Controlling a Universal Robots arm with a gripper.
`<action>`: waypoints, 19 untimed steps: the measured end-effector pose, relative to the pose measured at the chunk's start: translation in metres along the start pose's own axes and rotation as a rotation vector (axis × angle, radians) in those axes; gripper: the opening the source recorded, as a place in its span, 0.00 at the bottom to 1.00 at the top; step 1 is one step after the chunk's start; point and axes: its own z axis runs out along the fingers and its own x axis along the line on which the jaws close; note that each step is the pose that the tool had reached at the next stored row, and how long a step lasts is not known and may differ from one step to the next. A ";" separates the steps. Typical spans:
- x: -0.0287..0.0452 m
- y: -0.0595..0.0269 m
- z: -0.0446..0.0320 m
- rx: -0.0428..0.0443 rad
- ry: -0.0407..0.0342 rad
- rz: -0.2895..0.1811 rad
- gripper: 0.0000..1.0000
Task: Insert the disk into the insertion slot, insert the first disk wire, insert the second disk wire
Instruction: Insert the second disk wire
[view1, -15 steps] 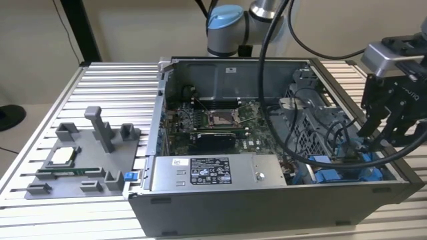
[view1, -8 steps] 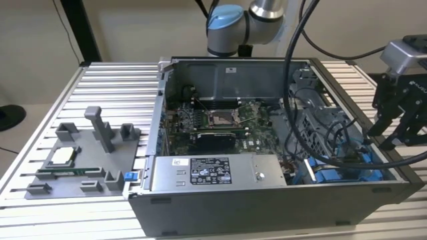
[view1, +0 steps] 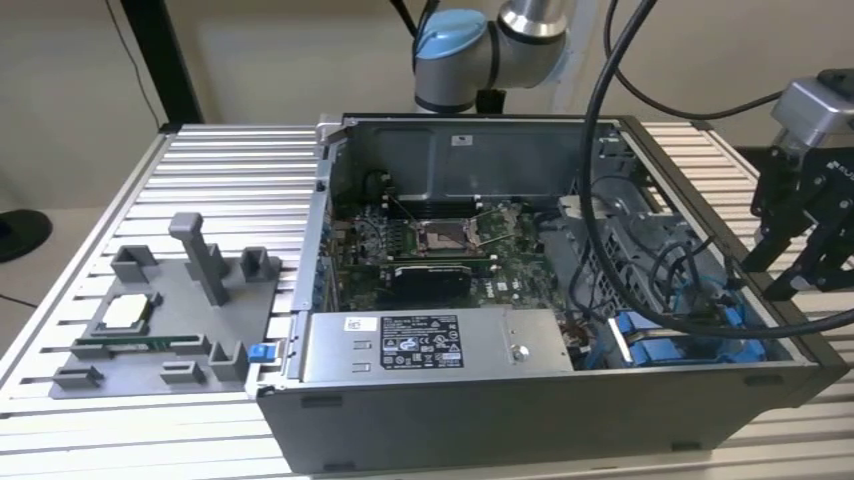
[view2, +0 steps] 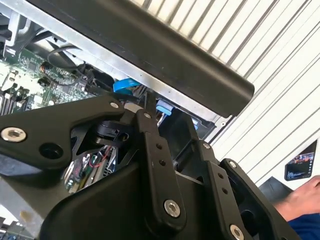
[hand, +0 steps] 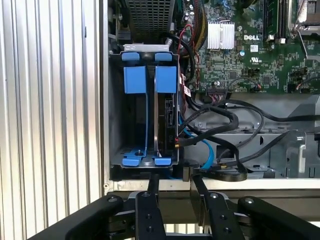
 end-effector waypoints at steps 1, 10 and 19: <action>0.0000 0.0000 0.0000 0.0000 0.0000 0.000 1.00; 0.0000 -0.0001 0.0000 -0.0020 -0.0703 0.000 1.00; 0.0022 -0.0032 -0.0001 -0.0797 -0.0743 0.005 1.00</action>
